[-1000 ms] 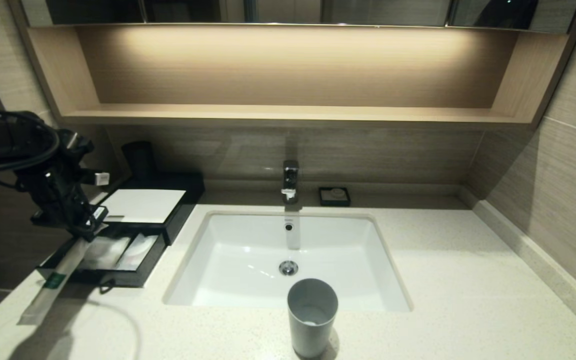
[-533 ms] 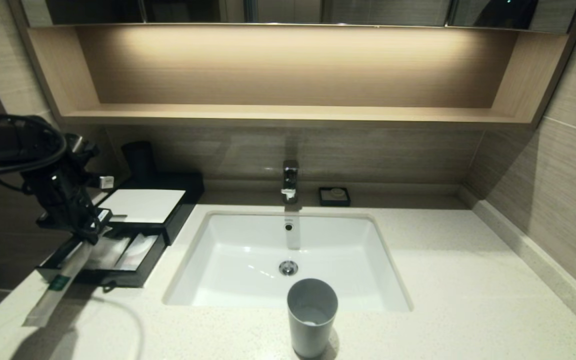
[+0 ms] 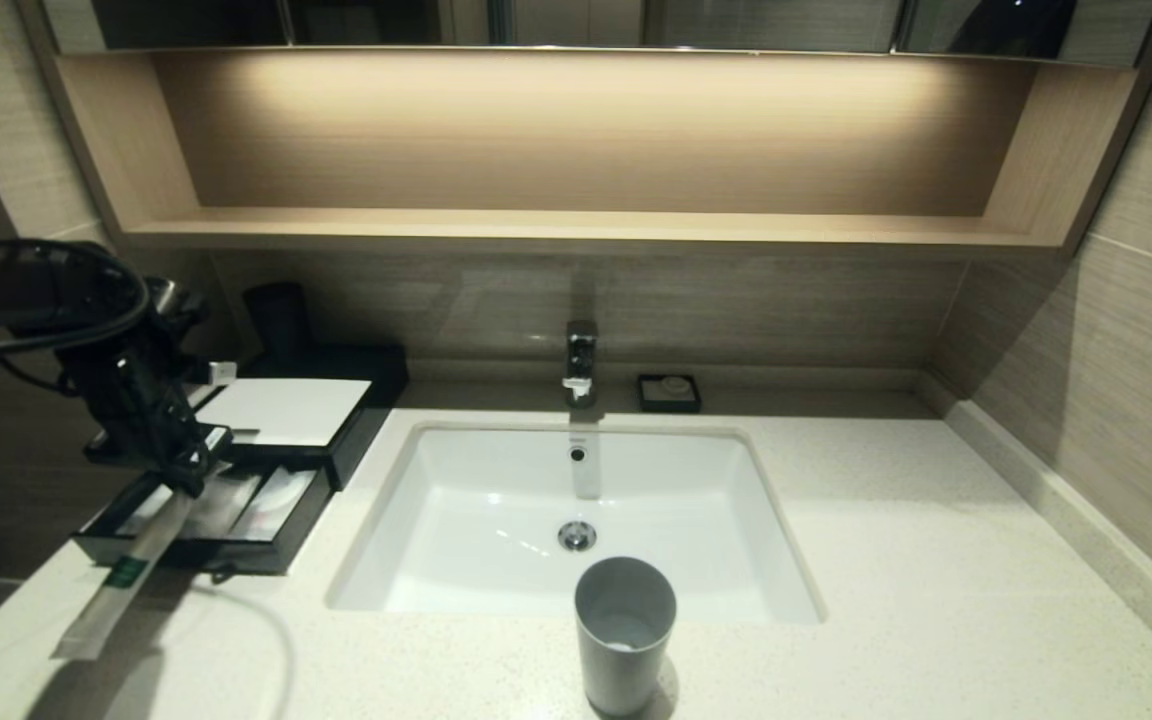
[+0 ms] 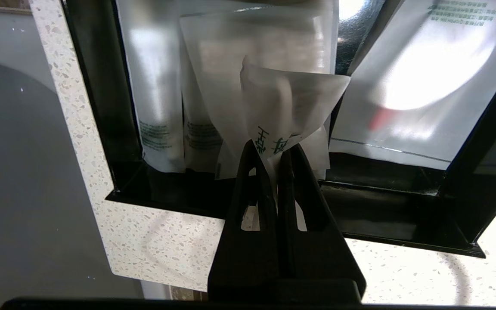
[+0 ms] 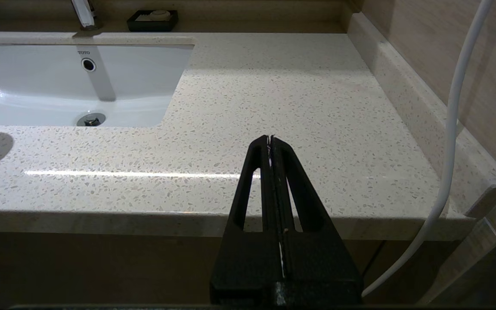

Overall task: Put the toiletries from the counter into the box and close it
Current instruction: Place the bathroom toiletry into the drawer

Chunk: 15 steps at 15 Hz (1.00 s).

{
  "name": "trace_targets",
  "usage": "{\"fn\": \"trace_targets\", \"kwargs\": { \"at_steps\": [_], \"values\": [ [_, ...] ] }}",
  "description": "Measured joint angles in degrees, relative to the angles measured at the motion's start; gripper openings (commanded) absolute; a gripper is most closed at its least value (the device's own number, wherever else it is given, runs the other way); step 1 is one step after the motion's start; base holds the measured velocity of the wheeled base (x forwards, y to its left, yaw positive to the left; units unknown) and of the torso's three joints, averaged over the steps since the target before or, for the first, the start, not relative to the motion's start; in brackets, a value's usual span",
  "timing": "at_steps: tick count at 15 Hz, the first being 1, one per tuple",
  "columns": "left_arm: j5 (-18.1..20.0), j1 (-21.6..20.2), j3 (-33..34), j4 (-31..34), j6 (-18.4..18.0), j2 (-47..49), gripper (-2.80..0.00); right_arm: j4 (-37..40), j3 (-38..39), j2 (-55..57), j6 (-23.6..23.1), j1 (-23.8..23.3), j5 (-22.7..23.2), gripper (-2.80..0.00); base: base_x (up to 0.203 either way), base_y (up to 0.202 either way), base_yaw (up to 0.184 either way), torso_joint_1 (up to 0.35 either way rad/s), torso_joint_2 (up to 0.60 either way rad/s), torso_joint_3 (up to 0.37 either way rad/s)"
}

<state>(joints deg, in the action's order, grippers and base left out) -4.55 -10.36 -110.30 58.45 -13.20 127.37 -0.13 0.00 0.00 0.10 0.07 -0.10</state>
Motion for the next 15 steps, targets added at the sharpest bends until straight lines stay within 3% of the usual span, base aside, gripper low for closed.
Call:
{"fn": "trace_targets", "kwargs": {
  "at_steps": [15],
  "values": [
    [-0.07,0.37,0.0,-0.94,0.12,2.08,-2.8,0.0,0.0,0.0,0.0,0.0,0.0,-2.8,0.0,0.0,0.0,0.0,0.0,0.0]
  ]
}}
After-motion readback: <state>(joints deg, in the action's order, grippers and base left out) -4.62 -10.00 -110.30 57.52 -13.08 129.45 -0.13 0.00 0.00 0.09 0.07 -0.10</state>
